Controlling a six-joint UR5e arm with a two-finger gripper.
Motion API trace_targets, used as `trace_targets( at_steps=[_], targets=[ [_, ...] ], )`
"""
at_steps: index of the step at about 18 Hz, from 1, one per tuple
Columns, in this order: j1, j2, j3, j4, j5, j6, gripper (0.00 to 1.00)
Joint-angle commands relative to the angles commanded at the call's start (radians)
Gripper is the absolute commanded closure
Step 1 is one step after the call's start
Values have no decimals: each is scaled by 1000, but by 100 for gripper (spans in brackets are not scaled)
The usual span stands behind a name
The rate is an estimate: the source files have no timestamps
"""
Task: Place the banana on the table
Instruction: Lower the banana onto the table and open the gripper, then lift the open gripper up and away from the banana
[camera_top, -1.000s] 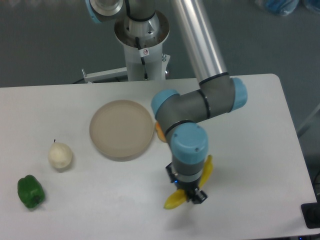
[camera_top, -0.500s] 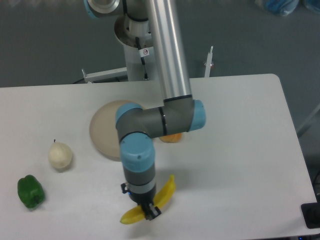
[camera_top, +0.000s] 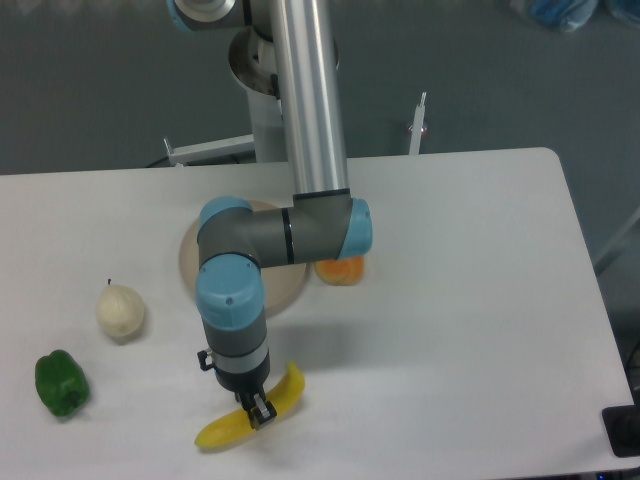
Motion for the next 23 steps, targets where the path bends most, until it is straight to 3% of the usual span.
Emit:
trace_targets(
  at_steps=[10,15,21,23],
  targets=[
    [78,45,12,-6,-28,-11,0],
    [162,78,11,-21,-28,2,0],
    [270,86,61,-190,-14,5,0],
    [323,88,93,-285,-14,61,0]
  ],
)
